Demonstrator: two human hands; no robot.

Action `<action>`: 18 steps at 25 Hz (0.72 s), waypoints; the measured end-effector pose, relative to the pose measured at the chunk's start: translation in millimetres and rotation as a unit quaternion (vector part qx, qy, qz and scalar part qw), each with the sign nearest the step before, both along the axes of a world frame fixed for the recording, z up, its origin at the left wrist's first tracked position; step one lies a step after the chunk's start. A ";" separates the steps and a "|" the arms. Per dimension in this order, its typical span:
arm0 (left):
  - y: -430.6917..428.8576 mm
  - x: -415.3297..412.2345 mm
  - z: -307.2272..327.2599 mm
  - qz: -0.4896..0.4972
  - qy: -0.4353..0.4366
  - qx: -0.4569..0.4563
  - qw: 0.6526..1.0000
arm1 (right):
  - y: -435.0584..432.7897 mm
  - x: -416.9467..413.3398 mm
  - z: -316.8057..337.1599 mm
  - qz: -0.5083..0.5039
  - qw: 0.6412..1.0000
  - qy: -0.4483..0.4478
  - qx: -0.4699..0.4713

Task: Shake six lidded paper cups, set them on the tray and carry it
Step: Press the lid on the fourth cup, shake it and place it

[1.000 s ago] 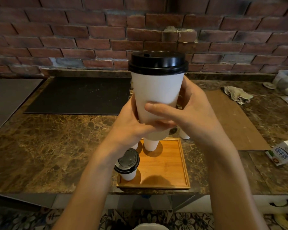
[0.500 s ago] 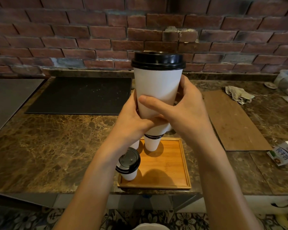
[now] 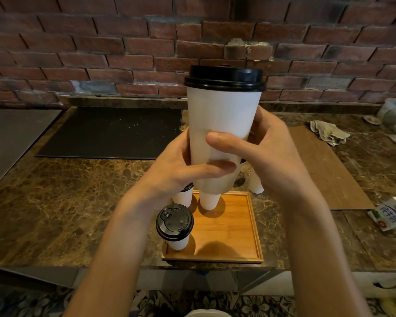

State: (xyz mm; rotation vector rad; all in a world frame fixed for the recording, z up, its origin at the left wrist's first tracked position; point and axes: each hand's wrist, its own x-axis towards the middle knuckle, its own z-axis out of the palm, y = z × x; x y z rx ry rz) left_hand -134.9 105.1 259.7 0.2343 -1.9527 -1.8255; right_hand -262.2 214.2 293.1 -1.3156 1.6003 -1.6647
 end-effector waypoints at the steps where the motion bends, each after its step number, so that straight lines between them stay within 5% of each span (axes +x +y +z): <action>1: 0.0 0.4 -0.6 -0.008 -0.002 0.003 1.000 | 0.8 -0.1 -0.4 0.014 1.000 -0.004 -0.003; 9: 1.4 0.9 -2.5 -0.004 0.004 0.014 1.000 | 3.4 -2.4 1.5 0.041 0.999 0.019 0.003; 18: 8.1 -5.0 -1.6 0.102 0.008 -0.029 0.994 | -2.1 1.0 2.3 -0.042 0.996 0.073 0.022</action>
